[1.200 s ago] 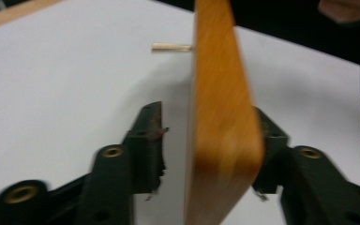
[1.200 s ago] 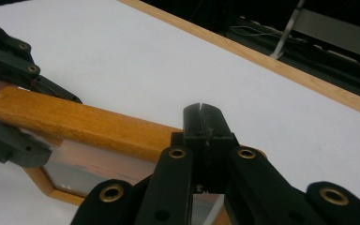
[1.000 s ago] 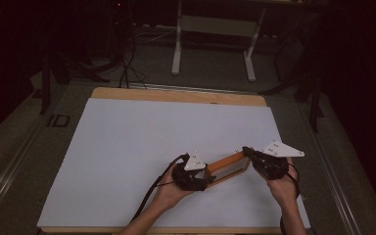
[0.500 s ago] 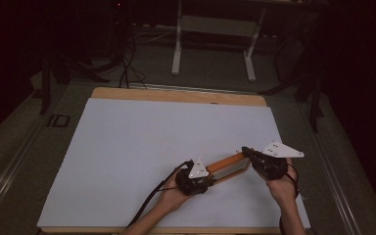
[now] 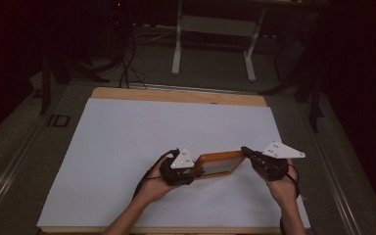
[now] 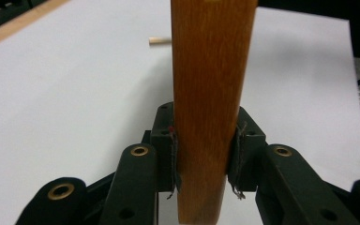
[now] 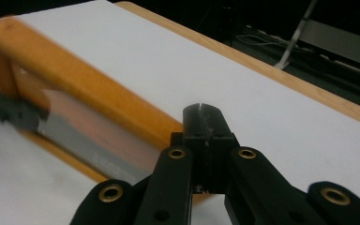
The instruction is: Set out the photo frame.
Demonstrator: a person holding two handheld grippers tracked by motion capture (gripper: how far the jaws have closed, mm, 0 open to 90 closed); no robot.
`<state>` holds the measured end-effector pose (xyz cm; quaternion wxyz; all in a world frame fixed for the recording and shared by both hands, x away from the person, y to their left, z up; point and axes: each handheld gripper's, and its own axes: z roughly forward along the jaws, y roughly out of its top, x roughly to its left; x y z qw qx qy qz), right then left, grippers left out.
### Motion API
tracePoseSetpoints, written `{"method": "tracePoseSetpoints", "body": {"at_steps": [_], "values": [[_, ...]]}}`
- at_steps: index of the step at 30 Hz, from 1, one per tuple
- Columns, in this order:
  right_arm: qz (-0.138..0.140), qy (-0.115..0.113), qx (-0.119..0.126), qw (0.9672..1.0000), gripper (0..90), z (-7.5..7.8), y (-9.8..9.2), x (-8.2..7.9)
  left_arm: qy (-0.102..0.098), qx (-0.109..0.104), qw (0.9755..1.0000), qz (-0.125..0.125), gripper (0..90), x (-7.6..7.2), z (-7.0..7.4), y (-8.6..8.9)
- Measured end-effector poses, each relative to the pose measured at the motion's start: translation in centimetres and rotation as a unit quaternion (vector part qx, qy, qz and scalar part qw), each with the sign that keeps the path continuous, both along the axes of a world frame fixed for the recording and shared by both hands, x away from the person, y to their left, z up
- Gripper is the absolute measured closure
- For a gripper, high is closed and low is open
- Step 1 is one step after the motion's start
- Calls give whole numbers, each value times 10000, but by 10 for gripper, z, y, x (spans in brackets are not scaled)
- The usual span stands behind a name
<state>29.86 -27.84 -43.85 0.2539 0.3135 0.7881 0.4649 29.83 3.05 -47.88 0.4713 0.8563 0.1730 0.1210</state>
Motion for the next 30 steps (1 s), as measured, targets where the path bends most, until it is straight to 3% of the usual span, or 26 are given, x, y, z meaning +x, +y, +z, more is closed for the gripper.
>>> {"method": "tracePoseSetpoints", "body": {"at_steps": [7, 12, 16, 21, 23, 30], "values": [[277, 35, -36, 9996, 894, 3, 7, -3, 8, 107, 9999, -89, 687, 5, 17, 28], [502, 127, -133, 9986, 873, 0, 15, -3, 87, 58, 9999, -137, 687, 8, 24, 44], [735, 213, -181, 9969, 767, -1, 22, -2, 43, 68, 9998, -167, 688, 7, 31, 55], [884, 279, -203, 9955, 704, -3, 30, -2, 47, -73, 9998, -155, 688, 6, 37, 65], [993, 291, -238, 9943, 679, -3, 36, -2, 75, -265, 9995, -124, 688, 7, 41, 73], [1212, 371, -257, 9916, 623, -3, 51, 2, 88, -412, 9990, -116, 688, 8, 48, 84]]}}
